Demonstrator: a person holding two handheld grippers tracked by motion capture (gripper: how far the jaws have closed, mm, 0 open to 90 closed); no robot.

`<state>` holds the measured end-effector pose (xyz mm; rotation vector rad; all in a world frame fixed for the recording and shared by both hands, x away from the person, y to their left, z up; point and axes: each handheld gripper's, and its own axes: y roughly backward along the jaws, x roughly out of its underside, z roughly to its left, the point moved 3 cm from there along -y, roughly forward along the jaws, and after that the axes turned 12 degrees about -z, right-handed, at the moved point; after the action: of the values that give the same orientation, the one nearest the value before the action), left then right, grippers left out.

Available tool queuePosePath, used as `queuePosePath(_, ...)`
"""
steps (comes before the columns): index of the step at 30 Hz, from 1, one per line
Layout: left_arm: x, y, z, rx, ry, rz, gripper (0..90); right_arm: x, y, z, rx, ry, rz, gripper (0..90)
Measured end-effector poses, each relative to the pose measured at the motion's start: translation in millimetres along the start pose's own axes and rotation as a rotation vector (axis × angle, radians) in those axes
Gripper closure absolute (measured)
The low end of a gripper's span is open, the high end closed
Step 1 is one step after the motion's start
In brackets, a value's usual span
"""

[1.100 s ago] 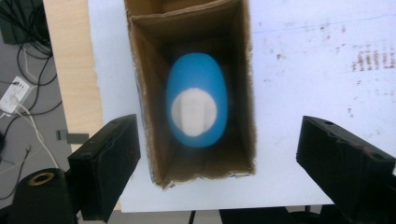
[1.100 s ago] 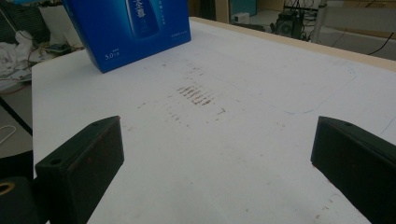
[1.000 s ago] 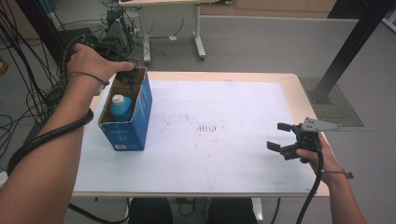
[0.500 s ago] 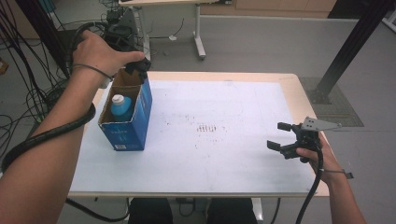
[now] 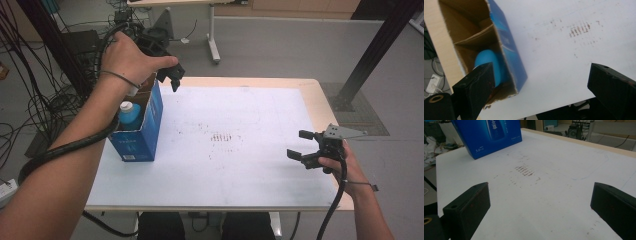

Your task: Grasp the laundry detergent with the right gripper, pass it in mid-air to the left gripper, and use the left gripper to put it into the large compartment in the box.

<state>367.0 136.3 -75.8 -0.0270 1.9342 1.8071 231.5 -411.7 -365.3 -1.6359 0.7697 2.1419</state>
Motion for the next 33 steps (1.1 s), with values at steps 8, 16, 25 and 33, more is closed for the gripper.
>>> queuePosePath(8,1.1,-14.3,-29.4,0.051,-0.085,0.003,8.0,-6.7,0.1,2.9,0.027,0.002,0.026,3.0)
queuePosePath(16,7.1,-33.7,-52.4,0.098,-0.142,-0.003,8.2,-15.9,-3.0,6.2,0.044,0.004,0.041,3.2)
queuePosePath(25,18.6,-65.9,-71.5,0.139,-0.188,0.014,8.2,-28.4,-8.5,8.2,0.049,0.017,0.059,3.3)
queuePosePath(33,31.8,-92.4,-83.5,0.157,-0.217,0.032,8.3,-40.4,-18.5,7.3,0.048,0.024,0.084,3.3)
